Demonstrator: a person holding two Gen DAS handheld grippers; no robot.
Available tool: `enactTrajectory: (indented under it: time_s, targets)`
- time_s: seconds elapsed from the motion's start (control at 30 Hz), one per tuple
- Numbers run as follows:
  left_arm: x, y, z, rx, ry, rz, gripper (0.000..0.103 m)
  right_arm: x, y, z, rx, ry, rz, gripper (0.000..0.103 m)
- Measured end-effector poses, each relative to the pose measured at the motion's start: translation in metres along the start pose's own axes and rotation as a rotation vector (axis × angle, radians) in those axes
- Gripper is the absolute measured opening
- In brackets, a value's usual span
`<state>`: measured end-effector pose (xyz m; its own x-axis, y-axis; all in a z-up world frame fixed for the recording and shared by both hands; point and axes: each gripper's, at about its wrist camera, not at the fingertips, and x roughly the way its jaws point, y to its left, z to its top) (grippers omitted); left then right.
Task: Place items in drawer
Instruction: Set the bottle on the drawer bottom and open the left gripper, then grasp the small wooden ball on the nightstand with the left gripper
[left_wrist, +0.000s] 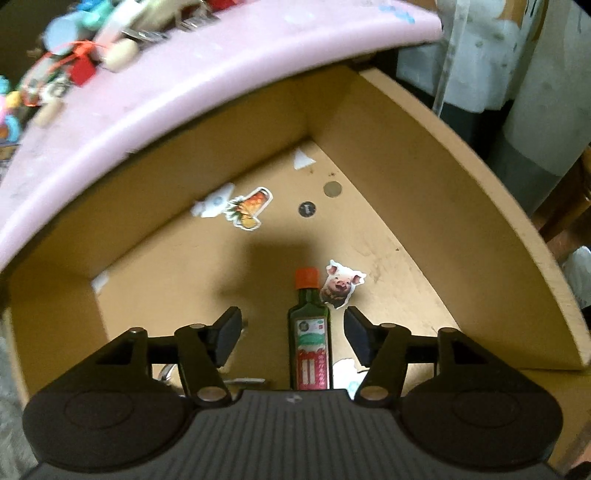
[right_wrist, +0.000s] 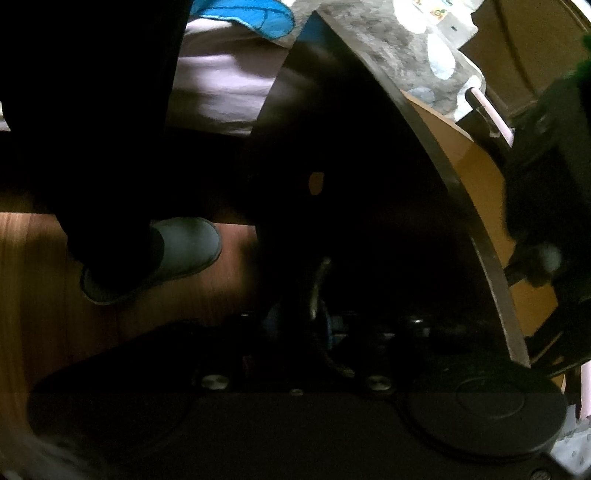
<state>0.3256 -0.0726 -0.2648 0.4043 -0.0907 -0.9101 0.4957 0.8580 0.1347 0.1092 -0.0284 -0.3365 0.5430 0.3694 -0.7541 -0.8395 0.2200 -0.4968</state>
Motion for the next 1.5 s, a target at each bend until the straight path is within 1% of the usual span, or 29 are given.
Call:
enactTrajectory:
  time_s: [0.07, 0.27, 0.4, 0.53, 0.6, 0.73, 0.8, 0.93, 1.0, 1.07, 1.13, 1.27, 1.33, 1.47, 1.5]
  targets:
    - [-0.012, 0.001, -0.003, -0.002, -0.009, 0.015, 0.062, 0.001, 0.002, 0.0, -0.007, 0.002, 0.0, 0.034]
    - [-0.039, 0.004, -0.01, -0.014, -0.023, 0.051, 0.063, 0.002, 0.005, 0.001, -0.01, 0.017, -0.001, 0.037]
    - [-0.057, 0.007, -0.014, -0.043, -0.063, 0.058, 0.063, 0.002, 0.006, 0.002, -0.025, 0.025, -0.001, 0.038]
    - [-0.08, 0.01, -0.018, -0.069, -0.124, 0.055, 0.063, 0.002, 0.006, 0.003, -0.03, 0.029, -0.002, 0.037]
    - [-0.088, 0.011, -0.018, -0.075, -0.163, 0.058, 0.063, 0.002, 0.006, 0.002, -0.028, 0.028, -0.002, 0.037]
    - [-0.103, 0.018, -0.011, -0.104, -0.317, 0.109, 0.063, 0.002, 0.007, 0.002, -0.026, 0.026, -0.002, 0.041]
    - [-0.105, 0.027, -0.002, -0.135, -0.369, 0.132, 0.063, 0.002, 0.007, 0.002, -0.024, 0.024, -0.002, 0.041]
    - [-0.099, 0.055, 0.018, -0.215, -0.434, 0.158, 0.063, 0.002, 0.008, 0.001, -0.023, 0.021, -0.001, 0.041]
    - [-0.09, 0.07, 0.027, -0.226, -0.449, 0.162, 0.063, 0.002, 0.007, 0.002, -0.024, 0.018, 0.0, 0.041]
    - [-0.081, 0.083, 0.037, -0.236, -0.459, 0.181, 0.063, 0.002, 0.007, 0.002, -0.024, 0.016, 0.001, 0.041]
    - [-0.07, 0.101, 0.047, -0.281, -0.46, 0.198, 0.063, 0.002, 0.006, 0.002, -0.025, 0.011, 0.005, 0.041]
    - [-0.05, 0.134, 0.061, -0.361, -0.459, 0.199, 0.063, 0.001, 0.007, 0.001, -0.026, 0.001, 0.006, 0.041]
    - [-0.041, 0.147, 0.067, -0.392, -0.458, 0.184, 0.063, 0.0, 0.007, 0.001, -0.025, -0.005, 0.006, 0.041]
    - [-0.029, 0.159, 0.077, -0.405, -0.465, 0.166, 0.058, 0.0, 0.007, 0.001, -0.023, -0.013, 0.007, 0.041]
    - [-0.026, 0.16, 0.078, -0.408, -0.465, 0.161, 0.053, 0.0, 0.007, 0.001, -0.022, -0.014, 0.007, 0.041]
